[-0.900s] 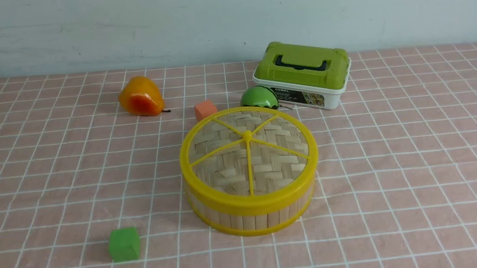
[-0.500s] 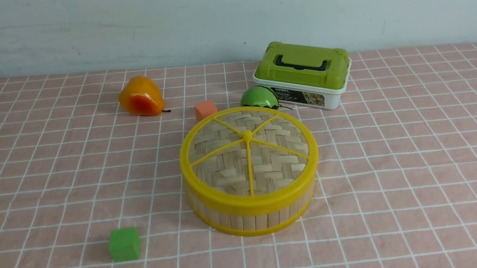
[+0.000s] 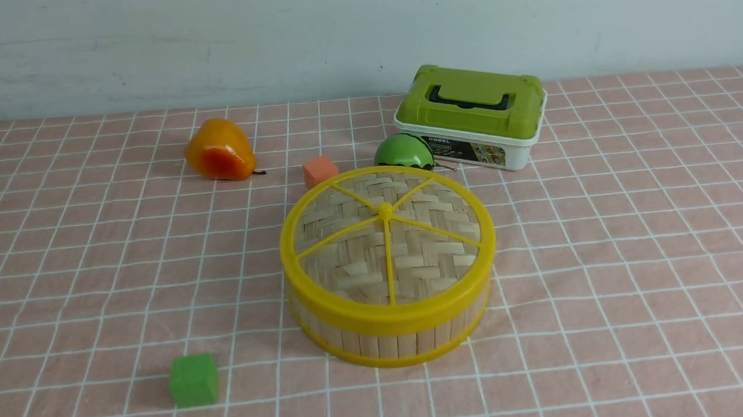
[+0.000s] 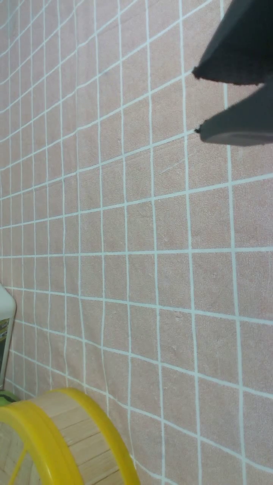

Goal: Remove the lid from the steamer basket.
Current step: Use the right arm to lift the lid of the steamer

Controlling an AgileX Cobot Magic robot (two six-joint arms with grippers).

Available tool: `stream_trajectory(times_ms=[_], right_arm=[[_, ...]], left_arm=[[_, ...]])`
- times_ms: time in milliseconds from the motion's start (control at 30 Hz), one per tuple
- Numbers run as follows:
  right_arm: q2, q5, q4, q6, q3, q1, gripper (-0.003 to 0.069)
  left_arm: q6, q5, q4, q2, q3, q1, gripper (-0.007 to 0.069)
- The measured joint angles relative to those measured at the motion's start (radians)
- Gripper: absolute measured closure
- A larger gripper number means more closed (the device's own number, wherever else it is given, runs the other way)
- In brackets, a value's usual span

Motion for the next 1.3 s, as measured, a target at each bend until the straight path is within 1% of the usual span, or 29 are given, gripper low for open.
stream_trajectory(times_ms=[1133,1200,1300], right_arm=[[0.0,0.0,0.0,0.0,0.0,0.0,0.046],[0.0,0.0,0.009,0.008,0.0,0.0,0.0458],[0.0,0.0,0.06,0.04,0.0,0.0,0.0455]], left_arm=[[0.0,0.0,-0.024,0.0,0.0,0.0,0.0385],[0.0,0.0,-0.024,0.0,0.0,0.0,0.0385],[0.0,0.0,-0.024,0.0,0.0,0.0,0.0385]])
